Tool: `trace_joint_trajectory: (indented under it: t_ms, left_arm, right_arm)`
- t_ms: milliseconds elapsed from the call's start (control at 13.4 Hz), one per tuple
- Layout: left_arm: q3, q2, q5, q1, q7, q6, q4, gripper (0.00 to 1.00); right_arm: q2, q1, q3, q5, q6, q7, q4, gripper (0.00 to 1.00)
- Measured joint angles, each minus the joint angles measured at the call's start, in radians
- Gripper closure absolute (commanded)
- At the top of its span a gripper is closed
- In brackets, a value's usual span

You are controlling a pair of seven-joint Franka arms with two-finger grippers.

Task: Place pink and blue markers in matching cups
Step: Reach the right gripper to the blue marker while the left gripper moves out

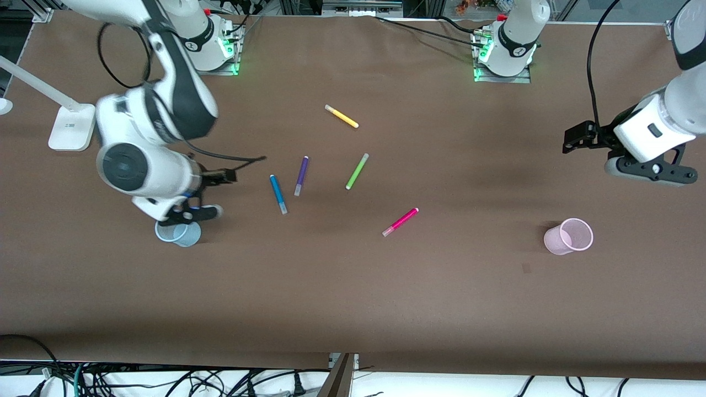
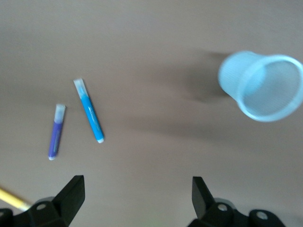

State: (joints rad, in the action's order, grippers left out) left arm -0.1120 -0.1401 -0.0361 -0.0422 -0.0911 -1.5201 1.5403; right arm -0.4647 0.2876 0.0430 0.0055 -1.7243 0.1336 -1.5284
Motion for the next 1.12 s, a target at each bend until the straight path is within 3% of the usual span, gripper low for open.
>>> trace_joint_trajectory:
  t_ms: [447, 820, 1118]
  left_arm:
    - [-0.012, -0.025, -0.001, 0.014, 0.062, -0.066, 0.0, 0.0]
    - [-0.032, -0.115, -0.001, 0.181, 0.287, -0.205, 0.001, 0.0]
    - [-0.034, -0.233, -0.001, 0.286, 0.322, -0.343, 0.003, 0.0]
  right_arm:
    - [-0.158, 0.095, 0.0, 0.0, -0.234, 0.0, 0.0, 0.0]
    - [-0.248, 0.131, 0.0, 0.0, -0.358, 0.002, 0.0, 0.0]
    - [-0.284, 0.132, 0.0, 0.0, -0.392, 0.002, -0.001, 0.0]
